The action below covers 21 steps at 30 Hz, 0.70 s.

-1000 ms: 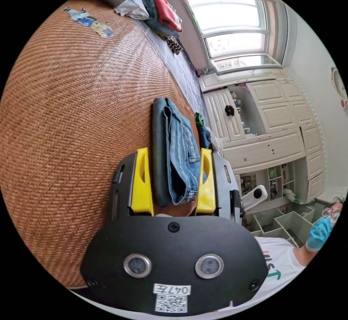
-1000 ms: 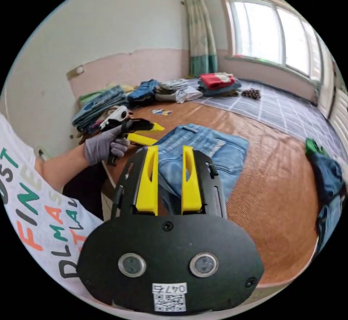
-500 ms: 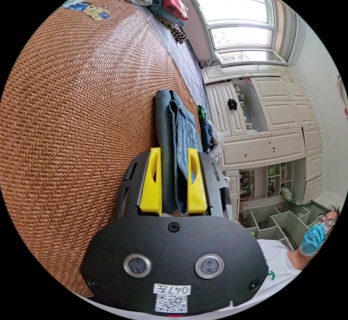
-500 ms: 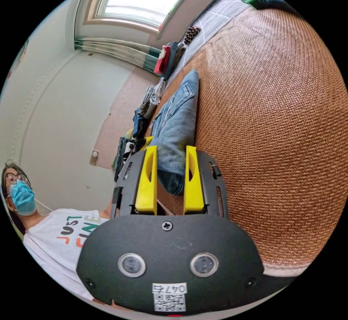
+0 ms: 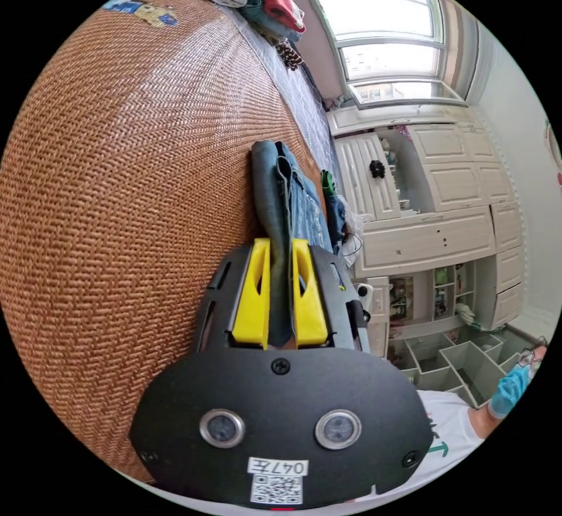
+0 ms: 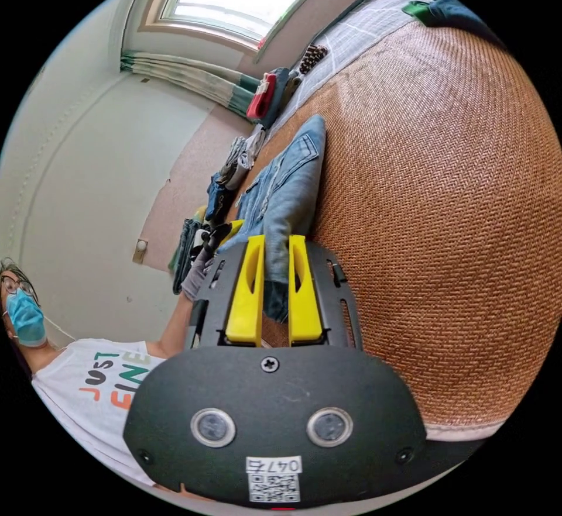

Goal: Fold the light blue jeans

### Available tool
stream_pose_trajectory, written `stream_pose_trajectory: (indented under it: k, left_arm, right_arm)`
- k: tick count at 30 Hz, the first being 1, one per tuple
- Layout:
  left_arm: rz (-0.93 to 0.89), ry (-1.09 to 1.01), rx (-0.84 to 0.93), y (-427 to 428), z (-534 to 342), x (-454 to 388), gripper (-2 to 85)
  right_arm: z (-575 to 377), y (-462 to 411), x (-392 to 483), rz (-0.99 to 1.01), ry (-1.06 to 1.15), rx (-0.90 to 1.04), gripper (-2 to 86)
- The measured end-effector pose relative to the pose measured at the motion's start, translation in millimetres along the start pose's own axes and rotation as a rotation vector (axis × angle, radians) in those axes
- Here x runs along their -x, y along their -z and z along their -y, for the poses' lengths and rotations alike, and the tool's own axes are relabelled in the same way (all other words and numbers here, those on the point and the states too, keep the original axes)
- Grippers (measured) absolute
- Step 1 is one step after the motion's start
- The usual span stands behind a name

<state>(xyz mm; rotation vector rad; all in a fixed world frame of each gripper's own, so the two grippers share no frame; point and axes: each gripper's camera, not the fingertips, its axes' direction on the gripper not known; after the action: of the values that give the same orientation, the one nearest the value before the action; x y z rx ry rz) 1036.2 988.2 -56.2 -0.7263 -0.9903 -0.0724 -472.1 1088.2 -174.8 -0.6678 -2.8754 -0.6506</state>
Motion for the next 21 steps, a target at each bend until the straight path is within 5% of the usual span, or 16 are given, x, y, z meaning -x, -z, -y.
stream_pose_trajectory:
  k: [10,21]
  left_arm:
    - [0.014,-0.233,-0.182,196.2,-101.4,-97.3,3.4]
    - [0.296,-0.415,-1.002,703.4,-331.2,-266.4,3.4]
  right_arm:
    - [49.5,15.3,185.2,-0.186,0.477,0.021,0.8]
    - [127.1,-163.9,513.2,0.209,1.056,0.108,2.0]
